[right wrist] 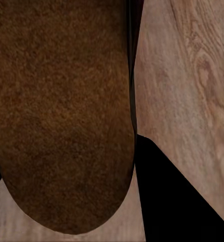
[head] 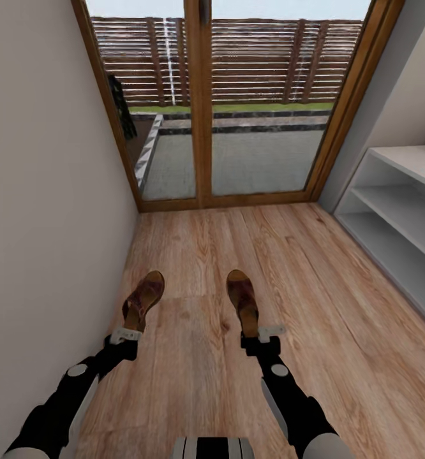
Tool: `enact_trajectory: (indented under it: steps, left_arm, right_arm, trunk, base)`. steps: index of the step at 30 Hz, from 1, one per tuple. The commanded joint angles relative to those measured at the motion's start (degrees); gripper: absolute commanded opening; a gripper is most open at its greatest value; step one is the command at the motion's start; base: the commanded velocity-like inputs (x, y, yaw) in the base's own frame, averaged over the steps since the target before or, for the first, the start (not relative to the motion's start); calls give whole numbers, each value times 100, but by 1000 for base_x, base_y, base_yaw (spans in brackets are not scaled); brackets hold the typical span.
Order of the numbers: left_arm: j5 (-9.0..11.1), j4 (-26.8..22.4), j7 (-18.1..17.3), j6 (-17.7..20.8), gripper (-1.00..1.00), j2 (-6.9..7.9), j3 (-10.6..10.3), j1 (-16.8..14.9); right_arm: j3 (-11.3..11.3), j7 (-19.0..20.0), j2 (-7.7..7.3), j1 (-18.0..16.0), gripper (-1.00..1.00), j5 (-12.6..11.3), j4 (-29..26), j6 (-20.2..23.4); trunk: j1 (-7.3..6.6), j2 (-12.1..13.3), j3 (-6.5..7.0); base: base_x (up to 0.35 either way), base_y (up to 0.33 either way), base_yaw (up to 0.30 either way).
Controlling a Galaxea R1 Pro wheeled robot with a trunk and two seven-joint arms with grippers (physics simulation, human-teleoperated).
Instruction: Pick up the two gym shoes and the two sandals from the corridor floor and place them onto the hallstand (shoe rack) in the corridor, making sure they are on the rack and not on the floor. Arrange them so the two gym shoes are next to each other and the two sandals are next to each other.
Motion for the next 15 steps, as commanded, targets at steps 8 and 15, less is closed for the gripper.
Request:
enact_trajectory:
  steps: [8, 15]
  left_arm:
    - [-1, 3, 19, -238, -100, -54, 219, 279]
    - [18, 134, 16, -450, -100, -78, 426, 382]
  right_arm:
    - [8, -62, -129, 155, -100, 12, -13, -134]
    - [8, -68, -245, 192, -100, 10, -6, -136]
  trunk:
    - [-21, 10, 245]
    - [-39, 19, 463]
  base:
    - [0, 0, -75]
    - [0, 0, -67]
